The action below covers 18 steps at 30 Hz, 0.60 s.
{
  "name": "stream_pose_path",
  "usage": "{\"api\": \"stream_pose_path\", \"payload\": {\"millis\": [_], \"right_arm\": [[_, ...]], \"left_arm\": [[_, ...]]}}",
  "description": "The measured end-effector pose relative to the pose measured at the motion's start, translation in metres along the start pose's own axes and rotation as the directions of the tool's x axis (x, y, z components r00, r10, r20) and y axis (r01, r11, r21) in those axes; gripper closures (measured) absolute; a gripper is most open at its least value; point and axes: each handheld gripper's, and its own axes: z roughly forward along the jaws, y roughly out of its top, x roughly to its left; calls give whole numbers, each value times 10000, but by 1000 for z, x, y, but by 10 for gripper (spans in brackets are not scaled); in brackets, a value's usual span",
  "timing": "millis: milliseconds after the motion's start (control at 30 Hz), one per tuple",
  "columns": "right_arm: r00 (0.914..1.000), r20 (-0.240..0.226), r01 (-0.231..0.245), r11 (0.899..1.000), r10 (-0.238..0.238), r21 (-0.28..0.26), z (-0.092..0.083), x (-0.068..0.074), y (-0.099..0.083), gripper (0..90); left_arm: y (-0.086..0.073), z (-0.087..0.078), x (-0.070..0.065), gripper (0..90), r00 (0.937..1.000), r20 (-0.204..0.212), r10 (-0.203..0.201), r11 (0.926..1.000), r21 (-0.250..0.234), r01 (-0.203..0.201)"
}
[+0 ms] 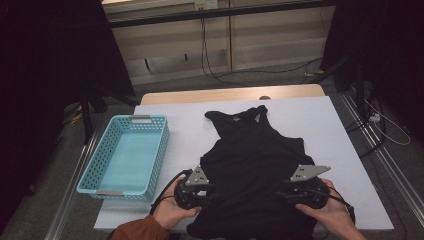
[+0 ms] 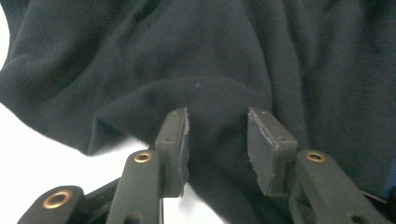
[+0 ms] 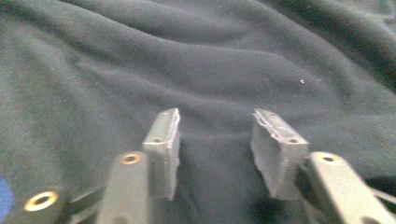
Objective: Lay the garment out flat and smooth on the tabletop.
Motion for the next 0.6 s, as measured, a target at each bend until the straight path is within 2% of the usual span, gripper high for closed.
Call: {"api": "stream_pose_path", "payload": {"millis": [33,67,133,200,233,267,333,367,467,567,600], "right_arm": [[10000,12,81,9999,-81,111,2,0,0,498],[9999,6,101,9998,-101,189,5,1,0,488],[9997,-39,253,9989,-252,398,8,4,1,459],[9998,8,215,9990,-215,386,10,5,1,454],[9998,-10,201,9989,-201,417,10,5,2,456],[9998,-6,201,9990,-201,407,10,5,1,460],[9997,54,248,9986,-251,459,11,6,2,475],[9996,62,259,9985,-262,483,11,6,3,488],[9995,123,286,9983,-293,502,11,7,3,548],[9989,177,420,9977,-430,526,11,7,5,608],[9988,178,446,9976,-456,521,11,7,5,656]], "left_arm": [[-1,4,-1,563,10000,-59,-48,10000,84,49],[-2,6,-2,563,9999,120,56,9997,221,-58],[-4,10,-5,570,9996,31,279,9991,322,-280],[-4,10,-4,601,9998,172,131,9994,322,-137],[-5,9,-4,666,9997,211,-101,9996,255,95],[-6,9,-3,757,9997,224,-123,9996,263,117],[-6,6,-2,868,9991,337,-255,9989,398,242],[-7,6,-2,878,9988,329,-372,9985,415,359],[-6,2,-2,890,9994,216,-283,9972,693,267],[-12,-6,0,891,9984,298,-472,9962,751,448],[-15,-8,1,891,9978,311,-584,9957,744,560]]}}
